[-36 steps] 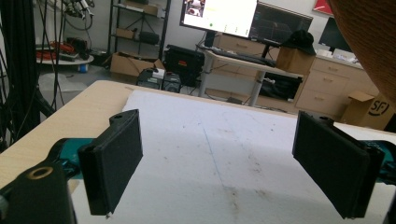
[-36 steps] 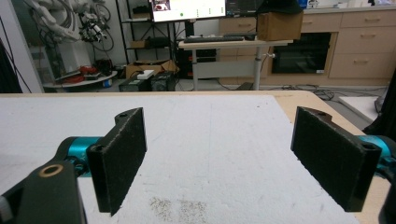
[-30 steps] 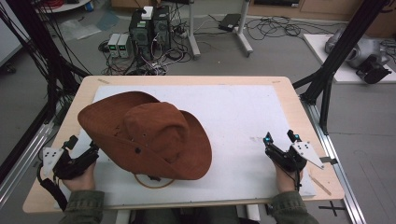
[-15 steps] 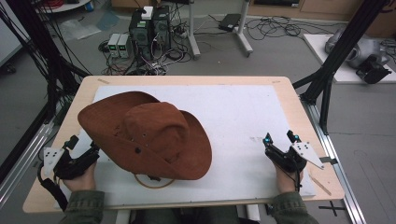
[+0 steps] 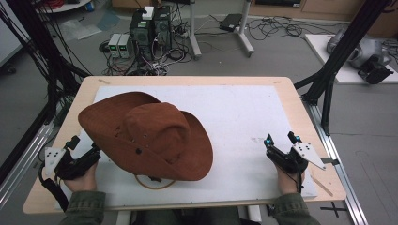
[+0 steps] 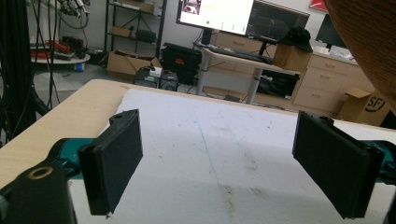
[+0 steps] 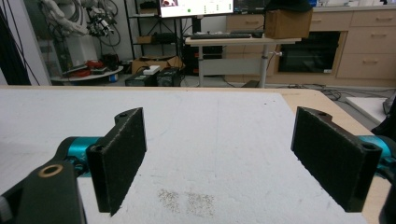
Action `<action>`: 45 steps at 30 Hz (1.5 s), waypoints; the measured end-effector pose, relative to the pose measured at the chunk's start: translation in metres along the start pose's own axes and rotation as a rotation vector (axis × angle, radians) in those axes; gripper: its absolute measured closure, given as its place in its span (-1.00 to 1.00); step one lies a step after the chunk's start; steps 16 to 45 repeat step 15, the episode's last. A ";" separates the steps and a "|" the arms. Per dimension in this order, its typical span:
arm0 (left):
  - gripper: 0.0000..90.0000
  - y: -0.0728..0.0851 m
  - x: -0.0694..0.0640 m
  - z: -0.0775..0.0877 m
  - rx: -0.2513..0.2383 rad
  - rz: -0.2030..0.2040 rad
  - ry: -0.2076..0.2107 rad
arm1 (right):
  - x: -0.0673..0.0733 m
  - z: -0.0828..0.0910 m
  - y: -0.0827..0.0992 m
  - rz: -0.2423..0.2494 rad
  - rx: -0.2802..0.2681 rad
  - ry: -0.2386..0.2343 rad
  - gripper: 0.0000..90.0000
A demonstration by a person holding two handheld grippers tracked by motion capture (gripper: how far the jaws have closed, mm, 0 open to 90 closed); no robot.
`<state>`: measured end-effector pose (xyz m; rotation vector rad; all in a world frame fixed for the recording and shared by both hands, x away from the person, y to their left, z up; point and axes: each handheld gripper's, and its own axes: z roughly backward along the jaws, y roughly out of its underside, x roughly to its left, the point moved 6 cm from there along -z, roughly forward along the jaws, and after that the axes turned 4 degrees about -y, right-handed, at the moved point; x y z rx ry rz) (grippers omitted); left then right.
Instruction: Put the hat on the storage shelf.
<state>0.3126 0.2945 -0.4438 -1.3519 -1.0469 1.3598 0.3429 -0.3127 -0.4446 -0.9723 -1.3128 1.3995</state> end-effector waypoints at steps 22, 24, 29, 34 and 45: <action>-0.64 0.004 0.000 -0.002 0.035 -0.012 0.018 | -0.001 -0.001 0.000 -0.022 -0.002 -0.015 -0.61; -0.64 0.004 0.000 -0.002 0.035 -0.012 0.018 | -0.001 -0.001 0.000 -0.022 -0.002 -0.015 -0.61; -0.64 0.004 0.000 -0.002 0.035 -0.012 0.018 | -0.001 -0.001 0.000 -0.022 -0.002 -0.015 -0.61; -0.64 0.004 0.000 -0.002 0.035 -0.012 0.018 | -0.001 -0.001 0.000 -0.022 -0.002 -0.015 -0.61; -0.64 0.004 0.000 -0.002 0.035 -0.012 0.018 | -0.001 -0.001 0.000 -0.022 -0.002 -0.015 -0.61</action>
